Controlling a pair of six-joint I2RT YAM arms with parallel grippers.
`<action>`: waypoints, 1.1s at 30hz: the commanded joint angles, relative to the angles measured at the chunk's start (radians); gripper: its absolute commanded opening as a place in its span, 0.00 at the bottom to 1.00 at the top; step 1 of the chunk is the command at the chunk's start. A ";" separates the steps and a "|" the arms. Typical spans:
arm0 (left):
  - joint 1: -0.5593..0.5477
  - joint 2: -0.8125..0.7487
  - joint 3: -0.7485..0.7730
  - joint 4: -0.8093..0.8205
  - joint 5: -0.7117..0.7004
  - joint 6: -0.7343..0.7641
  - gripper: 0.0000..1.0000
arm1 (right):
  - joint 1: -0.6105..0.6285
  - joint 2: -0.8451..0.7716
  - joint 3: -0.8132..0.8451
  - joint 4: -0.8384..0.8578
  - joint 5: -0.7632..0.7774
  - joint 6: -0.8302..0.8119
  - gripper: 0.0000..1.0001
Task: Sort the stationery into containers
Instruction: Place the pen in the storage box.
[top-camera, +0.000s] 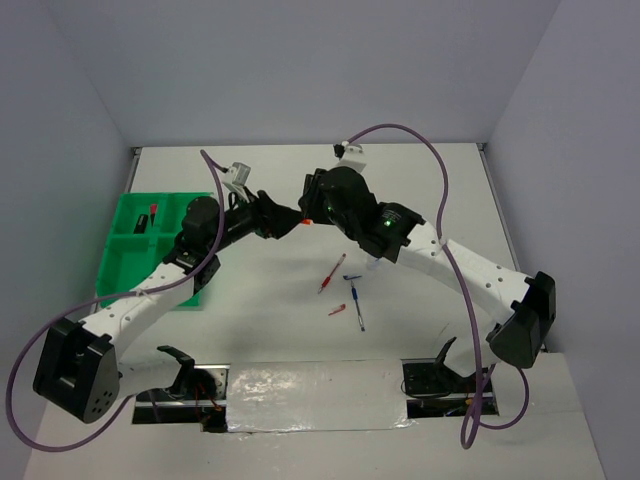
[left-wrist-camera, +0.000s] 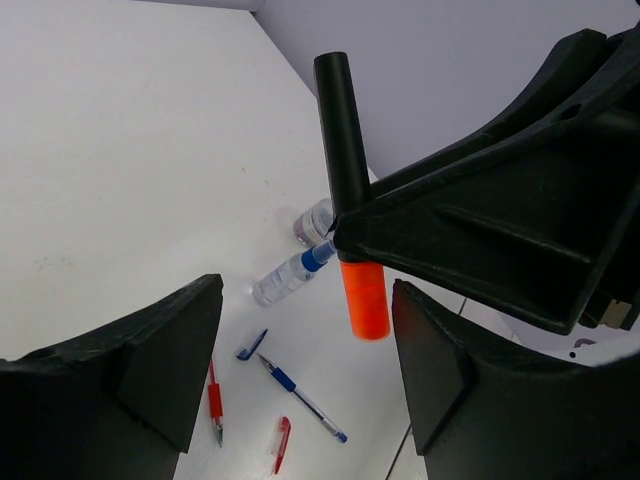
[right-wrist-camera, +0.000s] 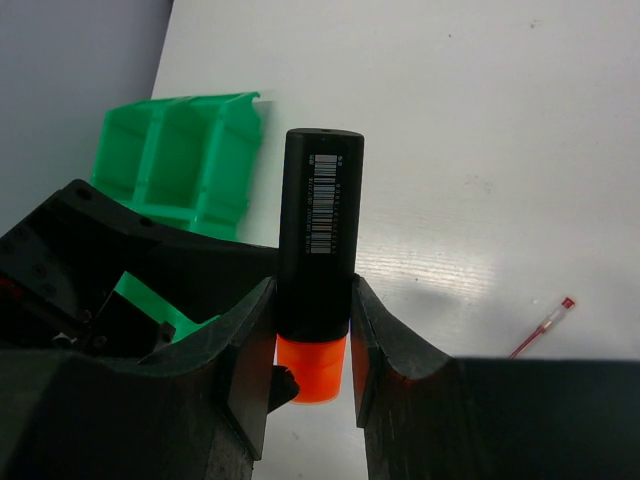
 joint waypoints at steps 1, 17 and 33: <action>-0.008 0.020 0.015 0.103 0.037 -0.018 0.79 | 0.011 -0.013 0.024 0.055 0.002 0.015 0.00; -0.008 0.055 0.009 0.205 0.126 -0.043 0.29 | 0.017 0.022 0.019 0.124 -0.074 0.050 0.00; 0.055 -0.029 0.182 -0.473 -0.416 0.359 0.00 | -0.118 -0.200 -0.140 0.253 -0.283 -0.062 1.00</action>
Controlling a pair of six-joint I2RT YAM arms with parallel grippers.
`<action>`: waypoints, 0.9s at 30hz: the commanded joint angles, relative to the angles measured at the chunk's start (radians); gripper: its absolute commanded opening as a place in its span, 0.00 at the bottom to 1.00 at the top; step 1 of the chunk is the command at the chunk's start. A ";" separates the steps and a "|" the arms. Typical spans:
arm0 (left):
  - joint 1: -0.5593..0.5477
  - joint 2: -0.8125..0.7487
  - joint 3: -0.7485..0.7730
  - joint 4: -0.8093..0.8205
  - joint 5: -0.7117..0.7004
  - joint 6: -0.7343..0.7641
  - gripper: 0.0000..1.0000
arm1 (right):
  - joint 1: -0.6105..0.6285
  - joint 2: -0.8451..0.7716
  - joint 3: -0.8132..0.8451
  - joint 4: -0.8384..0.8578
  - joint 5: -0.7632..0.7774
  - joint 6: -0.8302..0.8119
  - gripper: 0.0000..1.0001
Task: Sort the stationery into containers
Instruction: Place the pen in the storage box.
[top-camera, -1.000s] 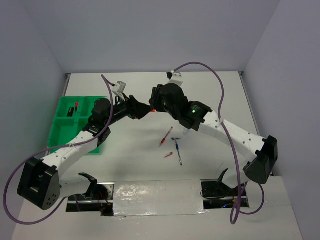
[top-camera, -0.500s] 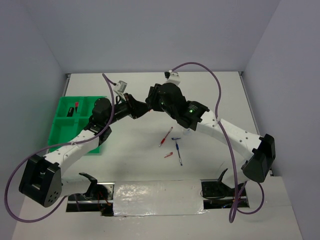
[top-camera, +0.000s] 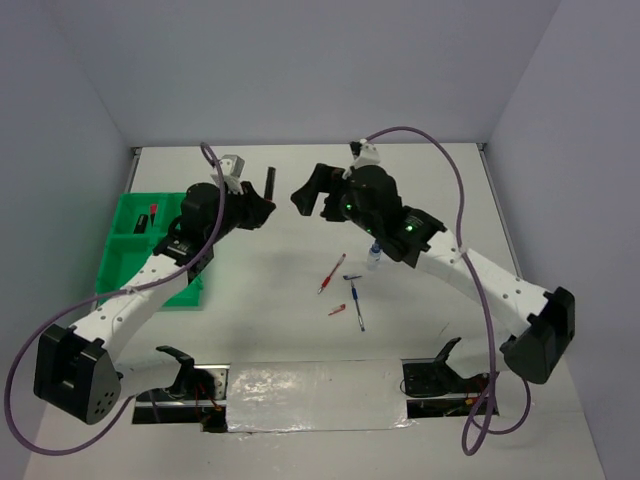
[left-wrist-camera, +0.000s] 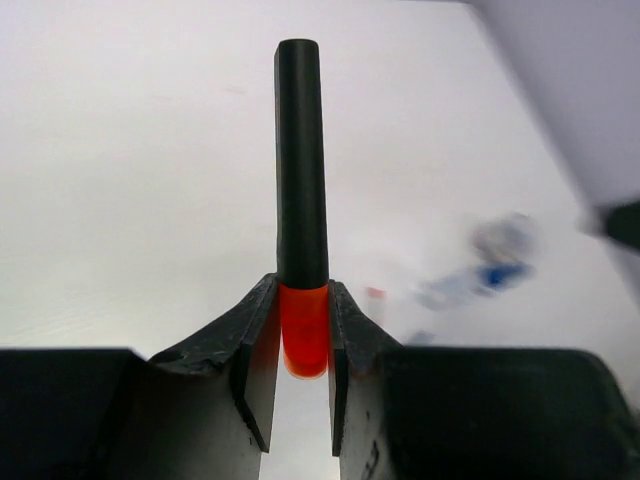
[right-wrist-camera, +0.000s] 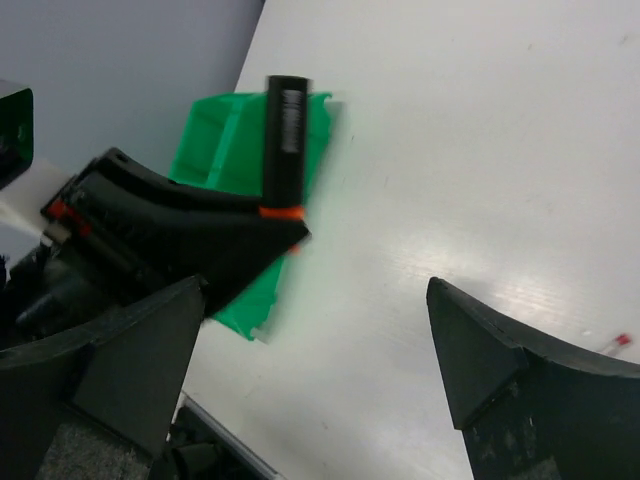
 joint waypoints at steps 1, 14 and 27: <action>0.020 -0.037 0.084 -0.183 -0.417 0.200 0.00 | -0.046 -0.142 -0.039 0.060 -0.050 -0.092 1.00; 0.598 0.129 0.179 -0.083 -0.256 0.762 0.00 | -0.060 -0.619 -0.504 0.136 -0.139 -0.163 1.00; 0.744 0.379 0.173 -0.044 -0.193 0.615 0.06 | -0.222 -0.630 -0.509 0.019 -0.255 -0.272 1.00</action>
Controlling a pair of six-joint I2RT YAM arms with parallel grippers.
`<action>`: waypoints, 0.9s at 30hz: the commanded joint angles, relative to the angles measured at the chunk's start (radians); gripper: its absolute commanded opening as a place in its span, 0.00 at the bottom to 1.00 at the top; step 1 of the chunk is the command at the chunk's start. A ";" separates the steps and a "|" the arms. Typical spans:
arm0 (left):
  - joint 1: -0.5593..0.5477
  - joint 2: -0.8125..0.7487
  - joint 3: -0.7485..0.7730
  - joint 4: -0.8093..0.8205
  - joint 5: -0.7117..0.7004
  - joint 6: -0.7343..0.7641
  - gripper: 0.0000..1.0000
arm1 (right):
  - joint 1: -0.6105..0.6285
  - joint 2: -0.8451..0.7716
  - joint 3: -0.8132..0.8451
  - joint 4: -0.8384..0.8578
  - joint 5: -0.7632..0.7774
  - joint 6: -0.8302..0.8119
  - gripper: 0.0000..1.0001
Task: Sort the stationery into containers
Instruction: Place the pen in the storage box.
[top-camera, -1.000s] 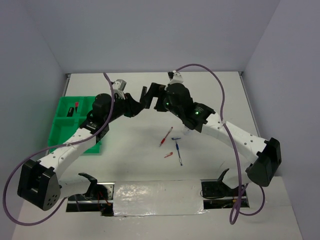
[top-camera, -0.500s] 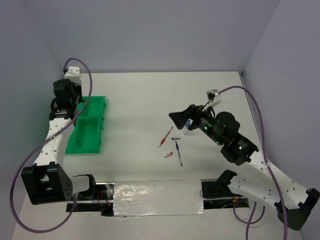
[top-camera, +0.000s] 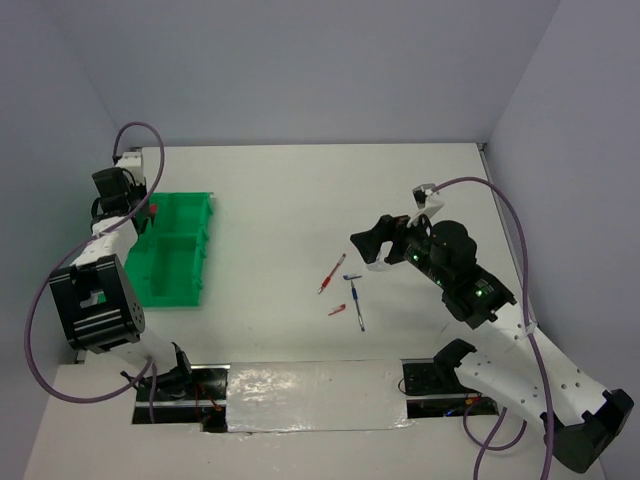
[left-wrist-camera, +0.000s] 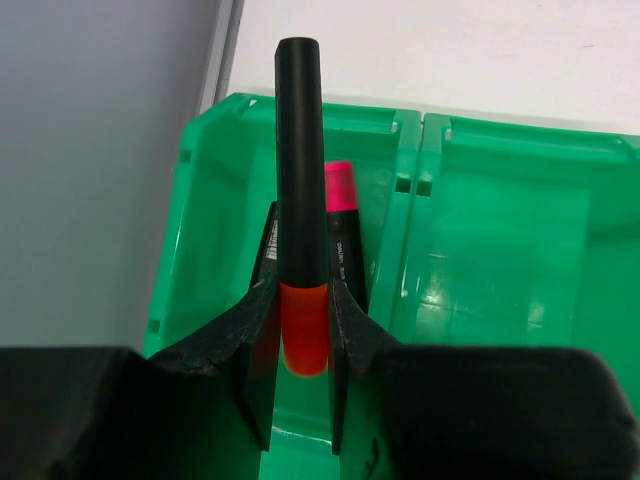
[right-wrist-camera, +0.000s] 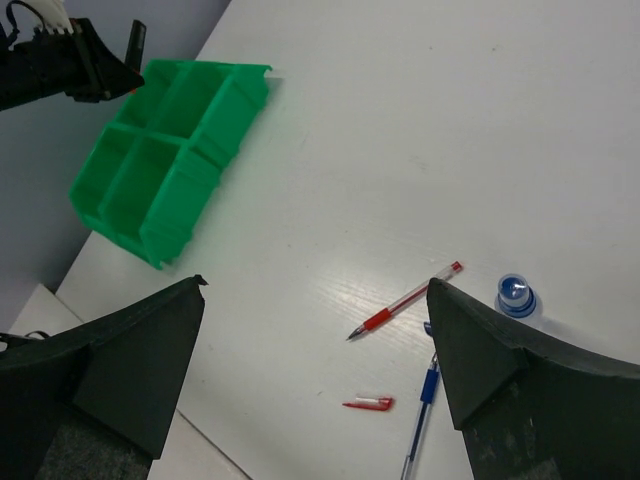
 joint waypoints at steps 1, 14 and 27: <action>-0.001 0.004 -0.032 0.105 0.000 -0.051 0.11 | -0.032 -0.021 -0.006 0.019 -0.084 -0.027 1.00; 0.069 0.052 -0.030 0.126 -0.012 -0.087 0.46 | -0.032 -0.031 -0.017 0.040 -0.084 -0.015 1.00; 0.093 -0.204 0.093 0.033 0.058 -0.497 0.99 | -0.063 -0.031 0.000 -0.006 -0.026 -0.030 1.00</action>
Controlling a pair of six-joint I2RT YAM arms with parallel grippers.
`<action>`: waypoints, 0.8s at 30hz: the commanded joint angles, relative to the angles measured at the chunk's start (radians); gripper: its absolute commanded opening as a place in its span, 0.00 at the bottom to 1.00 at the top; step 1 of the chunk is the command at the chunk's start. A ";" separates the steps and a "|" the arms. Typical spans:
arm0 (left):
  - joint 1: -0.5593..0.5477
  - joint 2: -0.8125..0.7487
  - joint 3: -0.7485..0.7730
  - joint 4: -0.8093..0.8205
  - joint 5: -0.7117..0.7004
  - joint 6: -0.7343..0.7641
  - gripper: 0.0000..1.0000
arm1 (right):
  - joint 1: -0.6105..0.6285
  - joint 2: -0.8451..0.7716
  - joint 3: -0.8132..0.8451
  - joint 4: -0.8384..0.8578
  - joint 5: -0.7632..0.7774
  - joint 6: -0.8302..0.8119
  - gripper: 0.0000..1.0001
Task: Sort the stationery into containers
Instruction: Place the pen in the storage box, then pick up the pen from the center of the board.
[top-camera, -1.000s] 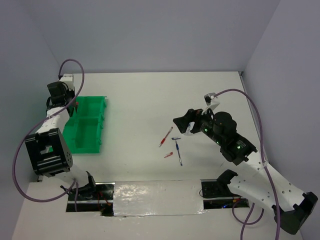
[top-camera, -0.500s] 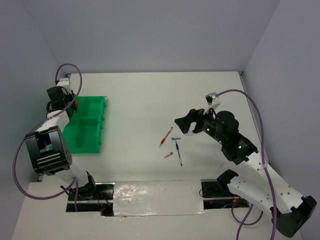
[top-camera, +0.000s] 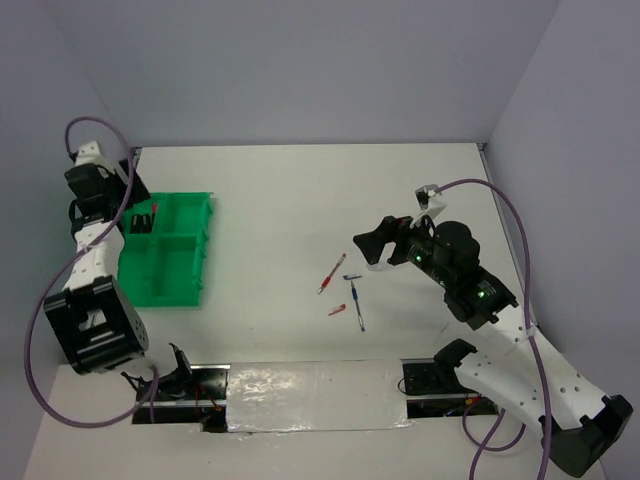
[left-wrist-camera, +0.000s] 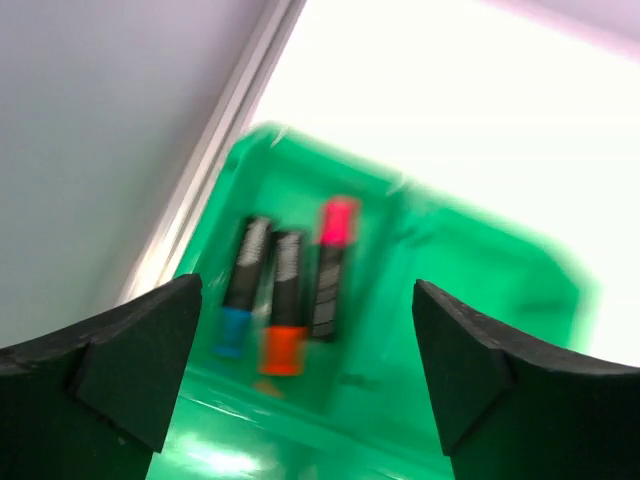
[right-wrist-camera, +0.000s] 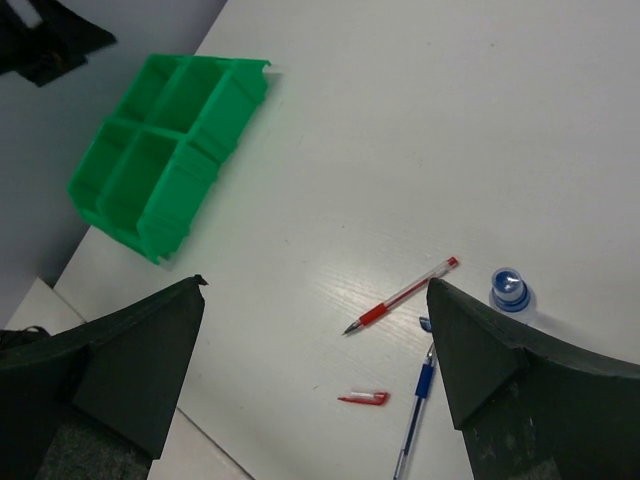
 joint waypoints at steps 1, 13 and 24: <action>0.003 -0.161 0.149 -0.063 0.097 -0.278 0.99 | -0.021 -0.013 0.018 -0.012 0.054 -0.028 1.00; -0.072 -0.594 -0.265 0.097 0.658 -0.609 0.99 | 0.013 0.111 -0.014 -0.219 0.211 0.013 0.95; -0.140 -0.750 -0.211 -0.390 0.437 -0.532 0.99 | 0.235 0.394 -0.052 -0.287 0.407 0.138 0.78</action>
